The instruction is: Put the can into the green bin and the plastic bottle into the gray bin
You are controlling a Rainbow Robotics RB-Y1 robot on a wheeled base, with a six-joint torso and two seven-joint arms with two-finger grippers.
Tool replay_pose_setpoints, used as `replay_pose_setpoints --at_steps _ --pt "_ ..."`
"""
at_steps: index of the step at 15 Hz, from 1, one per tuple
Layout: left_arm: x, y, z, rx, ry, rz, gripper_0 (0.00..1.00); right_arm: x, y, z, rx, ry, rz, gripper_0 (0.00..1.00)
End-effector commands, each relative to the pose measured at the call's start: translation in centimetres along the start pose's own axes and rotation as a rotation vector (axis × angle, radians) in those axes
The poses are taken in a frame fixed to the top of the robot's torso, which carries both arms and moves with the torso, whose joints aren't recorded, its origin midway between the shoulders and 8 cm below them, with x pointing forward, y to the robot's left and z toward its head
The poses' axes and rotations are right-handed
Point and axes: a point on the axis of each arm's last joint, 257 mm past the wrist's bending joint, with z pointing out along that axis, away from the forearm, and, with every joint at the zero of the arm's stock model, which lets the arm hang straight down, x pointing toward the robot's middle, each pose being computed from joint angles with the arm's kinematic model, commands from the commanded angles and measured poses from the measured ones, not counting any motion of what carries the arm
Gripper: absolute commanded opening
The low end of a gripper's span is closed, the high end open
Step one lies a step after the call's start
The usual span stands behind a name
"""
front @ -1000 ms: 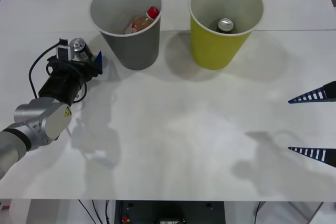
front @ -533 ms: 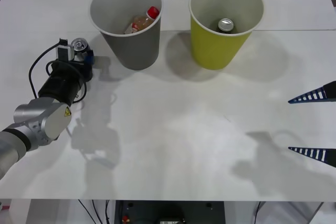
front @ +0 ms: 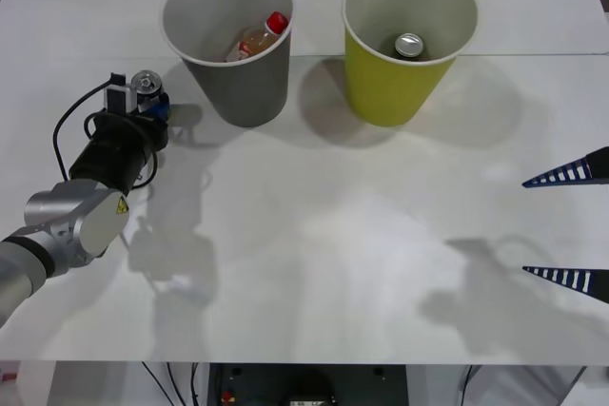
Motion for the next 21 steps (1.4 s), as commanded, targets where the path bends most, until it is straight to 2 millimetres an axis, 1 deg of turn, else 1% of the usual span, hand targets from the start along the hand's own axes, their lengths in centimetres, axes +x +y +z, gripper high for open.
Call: replay_pose_setpoints --at_steps 1,2,3,7,10,11,14,15,18,21 --pt "0.4 -1.1 -1.7 0.054 0.031 0.007 0.0 0.0 0.0 0.0 0.0 0.0 0.0 1.0" --pt "0.4 -1.1 -2.3 0.07 0.047 0.015 0.0 0.0 0.0 0.0 0.0 0.0 0.0 1.0" --pt "0.0 -1.1 -3.4 0.095 0.068 0.017 0.0 0.0 0.0 0.0 0.0 0.0 0.0 1.0" --pt "-0.3 -1.5 -8.5 0.184 0.157 0.068 0.0 0.0 0.0 0.0 0.0 0.0 0.0 1.0" --pt "-0.8 -2.6 -11.5 0.266 0.245 0.103 0.0 0.0 0.0 0.0 0.0 0.0 0.0 1.0" --pt "-0.8 -3.0 -12.3 0.298 0.276 0.124 0.0 0.0 0.0 0.0 0.0 0.0 0.0 1.0" --pt "-1.9 -4.4 -14.1 0.397 0.356 0.182 0.0 0.0 0.0 0.0 0.0 0.0 0.0 1.0" --pt "-2.7 -5.1 -14.7 0.438 0.378 0.19 0.0 0.0 0.0 0.0 0.0 0.0 0.0 1.0" --pt "-5.3 -6.4 -16.0 0.533 0.426 0.212 0.0 0.0 0.0 0.0 0.0 0.0 0.0 1.0" --pt "-8.0 -7.8 -17.1 0.613 0.455 0.269 0.0 0.0 0.0 0.0 0.0 0.0 0.0 1.0"
